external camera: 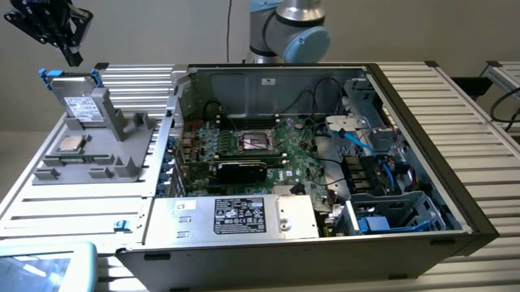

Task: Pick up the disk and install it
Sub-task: 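Reach for the disk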

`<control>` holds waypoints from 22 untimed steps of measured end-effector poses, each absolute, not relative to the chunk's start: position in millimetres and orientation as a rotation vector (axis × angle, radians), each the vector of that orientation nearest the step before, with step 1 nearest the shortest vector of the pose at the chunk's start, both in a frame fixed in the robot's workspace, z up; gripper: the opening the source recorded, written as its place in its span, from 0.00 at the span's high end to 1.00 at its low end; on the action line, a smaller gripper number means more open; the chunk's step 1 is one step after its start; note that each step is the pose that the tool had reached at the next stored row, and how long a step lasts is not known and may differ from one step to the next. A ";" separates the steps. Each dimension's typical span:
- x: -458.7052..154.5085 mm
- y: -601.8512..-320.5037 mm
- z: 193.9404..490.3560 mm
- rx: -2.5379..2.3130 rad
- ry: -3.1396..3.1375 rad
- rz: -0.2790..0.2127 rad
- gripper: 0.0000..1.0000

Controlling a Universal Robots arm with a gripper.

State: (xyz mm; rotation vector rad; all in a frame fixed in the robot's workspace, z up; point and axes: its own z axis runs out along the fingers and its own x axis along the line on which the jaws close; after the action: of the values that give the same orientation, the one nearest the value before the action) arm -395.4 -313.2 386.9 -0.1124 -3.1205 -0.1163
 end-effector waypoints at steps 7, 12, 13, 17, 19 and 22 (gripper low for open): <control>-422.6 -297.8 385.5 -0.112 -3.119 -0.109 0.89; -439.4 -286.3 385.1 -0.112 -3.116 -0.109 0.89; -442.1 -283.9 385.1 -0.112 -3.114 -0.108 0.89; -452.6 -273.4 384.8 -0.112 -3.111 -0.108 0.89; -457.8 -268.1 384.7 -0.113 -3.110 -0.108 0.89; -465.7 -260.4 384.6 -0.112 -3.108 -0.108 0.89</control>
State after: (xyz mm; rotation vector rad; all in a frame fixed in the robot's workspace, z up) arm -465.7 -260.4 384.6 -0.1125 -3.1080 -0.1079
